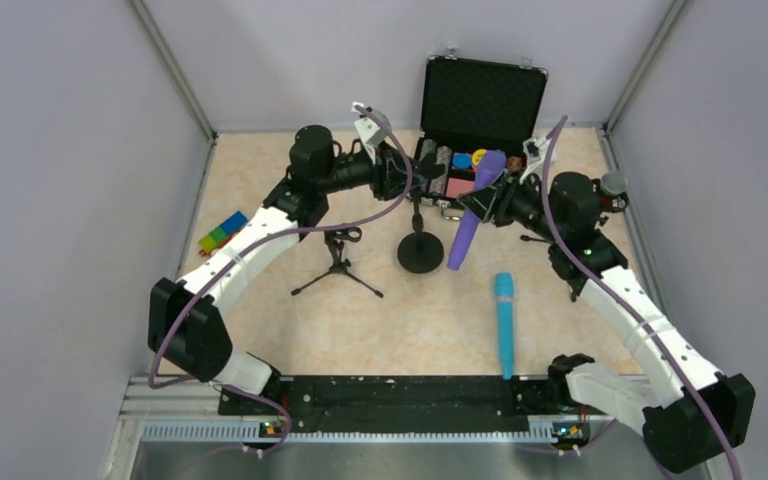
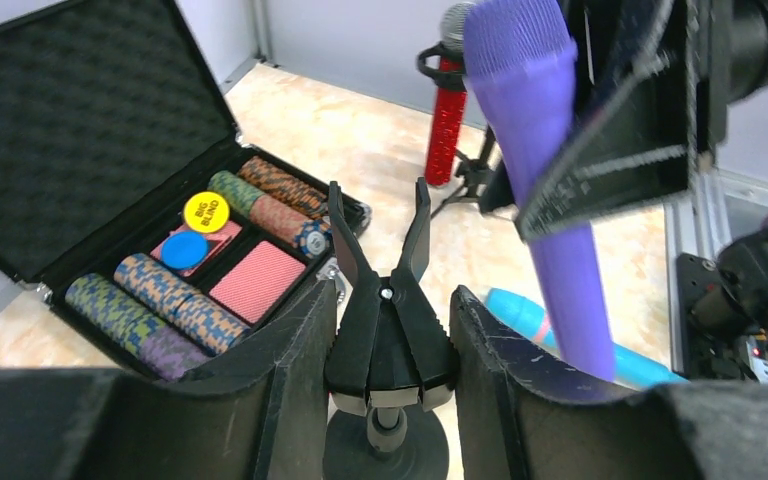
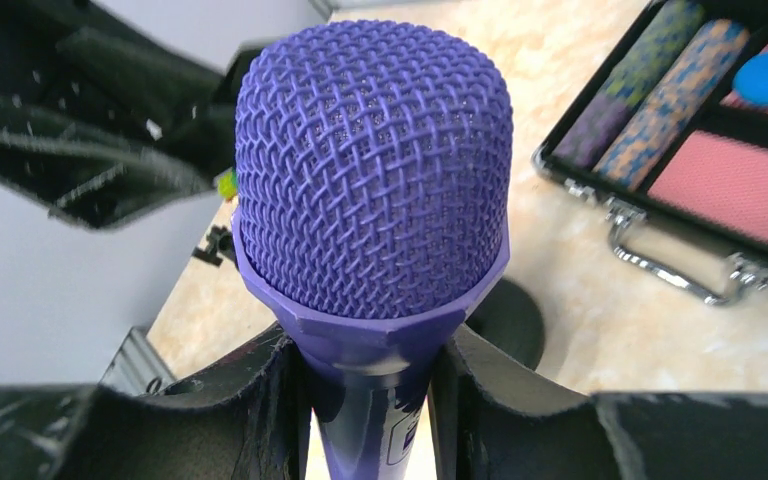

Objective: Attach the microphones to the stand

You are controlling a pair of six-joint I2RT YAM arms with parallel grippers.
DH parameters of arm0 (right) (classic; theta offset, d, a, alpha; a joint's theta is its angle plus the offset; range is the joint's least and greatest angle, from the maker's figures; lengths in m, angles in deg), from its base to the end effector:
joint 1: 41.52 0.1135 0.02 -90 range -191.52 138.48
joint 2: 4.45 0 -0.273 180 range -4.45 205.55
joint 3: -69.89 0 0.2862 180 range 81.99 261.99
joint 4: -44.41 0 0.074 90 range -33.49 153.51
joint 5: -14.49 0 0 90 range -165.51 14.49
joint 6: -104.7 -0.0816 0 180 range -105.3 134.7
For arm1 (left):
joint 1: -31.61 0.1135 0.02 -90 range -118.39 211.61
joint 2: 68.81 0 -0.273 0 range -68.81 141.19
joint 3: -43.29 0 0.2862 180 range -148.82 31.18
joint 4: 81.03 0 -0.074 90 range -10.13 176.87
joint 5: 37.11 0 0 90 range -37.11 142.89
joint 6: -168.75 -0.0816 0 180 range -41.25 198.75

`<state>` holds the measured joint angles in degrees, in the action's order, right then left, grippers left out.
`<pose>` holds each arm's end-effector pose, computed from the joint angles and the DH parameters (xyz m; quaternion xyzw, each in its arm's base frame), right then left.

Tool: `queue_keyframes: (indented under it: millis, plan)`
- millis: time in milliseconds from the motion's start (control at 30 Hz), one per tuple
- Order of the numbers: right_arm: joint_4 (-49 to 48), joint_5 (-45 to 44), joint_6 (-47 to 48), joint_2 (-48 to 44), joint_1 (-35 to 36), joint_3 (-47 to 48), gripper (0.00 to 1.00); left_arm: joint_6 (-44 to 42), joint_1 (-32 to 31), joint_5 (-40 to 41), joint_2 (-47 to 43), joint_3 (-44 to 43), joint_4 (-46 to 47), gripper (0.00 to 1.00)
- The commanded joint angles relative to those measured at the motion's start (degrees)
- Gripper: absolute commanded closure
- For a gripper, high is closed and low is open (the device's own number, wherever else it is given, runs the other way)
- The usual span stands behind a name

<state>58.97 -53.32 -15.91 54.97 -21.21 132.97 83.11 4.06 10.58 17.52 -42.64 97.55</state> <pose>0.2834 0.1377 0.3385 -0.0541 0.7646 0.4026 0.5004 0.3496 -0.2443 0.3797 0.3806 0.6057 -0.4276 0.5526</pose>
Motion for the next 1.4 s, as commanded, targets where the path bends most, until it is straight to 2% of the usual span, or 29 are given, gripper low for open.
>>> queue_keyframes:
  millis: [0, 267, 567, 767, 833, 933, 1000, 1200, 1367]
  plan:
    - [1.16, -8.09, 5.43, -5.41, -0.55, 4.40, 1.00, -4.58, -1.98, -3.46, -7.60, 1.70, 1.26, 1.00]
    - [1.23, -16.66, 10.18, -11.41, -0.56, 4.08, 1.00, -11.01, -7.99, -4.13, -12.76, 6.13, -4.93, 1.00]
    - [1.24, -16.05, 9.35, -11.52, -0.62, 2.57, 1.00, -18.08, -14.82, -3.65, -13.61, 8.54, -10.39, 1.00]
    - [1.31, -15.99, 9.15, -11.75, -0.54, 1.69, 1.00, -17.98, -16.03, -4.32, -13.50, 11.48, -8.27, 1.00]
    - [1.47, -16.04, 9.21, -11.81, -0.58, 1.45, 1.00, -17.84, -16.24, -4.01, -13.46, 12.10, -7.94, 0.89]
    - [1.34, -16.05, 9.22, -11.94, -0.55, 1.09, 1.00, -18.77, -16.77, -3.06, -13.70, 12.78, -8.39, 0.61]
    - [1.27, -15.96, 9.19, -11.88, -0.54, 1.07, 1.00, -19.79, -17.07, -2.14, -14.19, 13.10, -9.20, 0.49]
    - [1.06, -15.24, 9.12, -11.80, -0.54, 0.96, 1.00, -21.72, -17.19, 1.11, -16.20, 14.66, -9.42, 0.30]
    - [0.88, -14.79, 8.92, -11.73, -0.56, 0.87, 1.00, -22.98, -17.26, 4.15, -17.58, 14.94, -8.52, 0.19]
